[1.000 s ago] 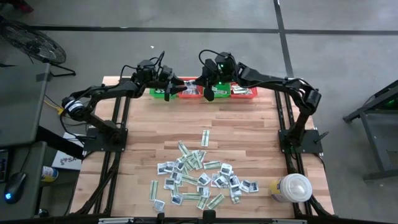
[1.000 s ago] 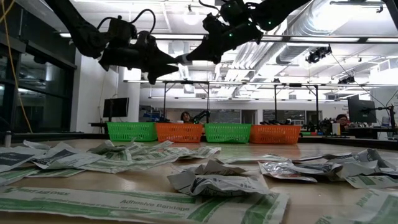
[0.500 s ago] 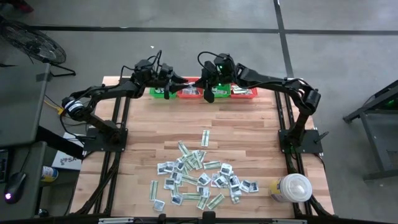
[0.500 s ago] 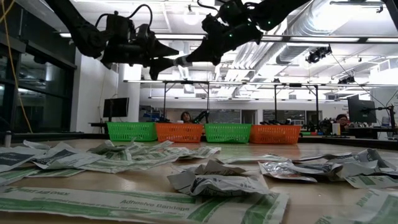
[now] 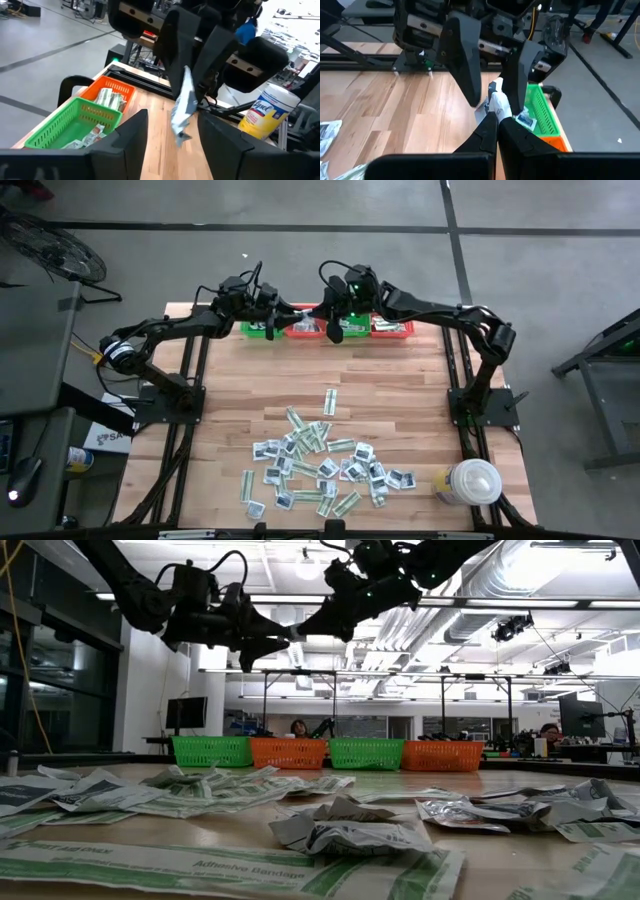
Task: Pick & Place First Aid Supplies
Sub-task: Put the gray towelette pack in the left orange bin
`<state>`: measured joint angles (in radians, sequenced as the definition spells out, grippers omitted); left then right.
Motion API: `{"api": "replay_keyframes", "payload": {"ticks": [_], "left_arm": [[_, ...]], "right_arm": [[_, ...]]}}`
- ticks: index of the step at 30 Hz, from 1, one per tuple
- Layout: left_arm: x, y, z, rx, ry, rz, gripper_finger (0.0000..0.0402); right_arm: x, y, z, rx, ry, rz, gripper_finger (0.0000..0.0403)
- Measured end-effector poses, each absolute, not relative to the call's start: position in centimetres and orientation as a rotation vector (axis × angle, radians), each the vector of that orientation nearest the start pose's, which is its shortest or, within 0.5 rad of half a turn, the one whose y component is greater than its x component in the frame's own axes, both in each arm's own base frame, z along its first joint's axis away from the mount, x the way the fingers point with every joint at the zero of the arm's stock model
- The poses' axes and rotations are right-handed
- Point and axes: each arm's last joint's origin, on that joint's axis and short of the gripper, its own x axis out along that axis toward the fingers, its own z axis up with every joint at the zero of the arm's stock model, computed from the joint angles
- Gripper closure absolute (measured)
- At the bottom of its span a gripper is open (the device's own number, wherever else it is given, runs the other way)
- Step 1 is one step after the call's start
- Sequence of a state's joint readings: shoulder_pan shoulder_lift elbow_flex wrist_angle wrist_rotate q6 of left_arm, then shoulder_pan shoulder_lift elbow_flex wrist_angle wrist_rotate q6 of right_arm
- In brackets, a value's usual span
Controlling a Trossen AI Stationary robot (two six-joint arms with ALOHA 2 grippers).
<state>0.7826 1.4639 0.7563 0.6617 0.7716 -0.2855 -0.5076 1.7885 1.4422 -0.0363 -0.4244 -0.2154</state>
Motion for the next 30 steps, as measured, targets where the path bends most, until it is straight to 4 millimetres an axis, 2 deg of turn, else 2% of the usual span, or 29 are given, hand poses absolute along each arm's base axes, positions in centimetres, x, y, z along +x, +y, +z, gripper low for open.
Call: {"api": "replay_keyframes", "payload": {"ticks": [3,11,19,22,26,30], "left_arm": [[23.1,20.2,24.8,-0.318,0.029,0.031,0.027],[23.0,20.3,24.8,-0.301,0.024,0.071,0.0392],[23.0,20.3,24.8,-0.29,0.024,0.078,0.0398],[23.0,20.3,24.8,-0.29,0.025,0.078,0.0399],[23.0,20.4,24.8,-0.292,0.028,0.092,0.04],[23.0,20.5,24.4,-0.294,0.055,0.14,0.04]], "right_arm": [[36.9,-19.1,30.0,-0.037,0.346,-0.046,0.0403],[36.8,-19.2,29.9,-0.035,0.352,-0.052,0.0403],[36.8,-19.2,29.9,-0.006,0.354,-0.074,0.0402],[36.8,-19.2,29.9,0.018,0.354,-0.079,0.039],[36.5,-19.8,29.9,0.118,0.348,-0.111,0.0344],[35.7,-21.0,30.2,0.246,0.33,-0.16,0.0277]]}}
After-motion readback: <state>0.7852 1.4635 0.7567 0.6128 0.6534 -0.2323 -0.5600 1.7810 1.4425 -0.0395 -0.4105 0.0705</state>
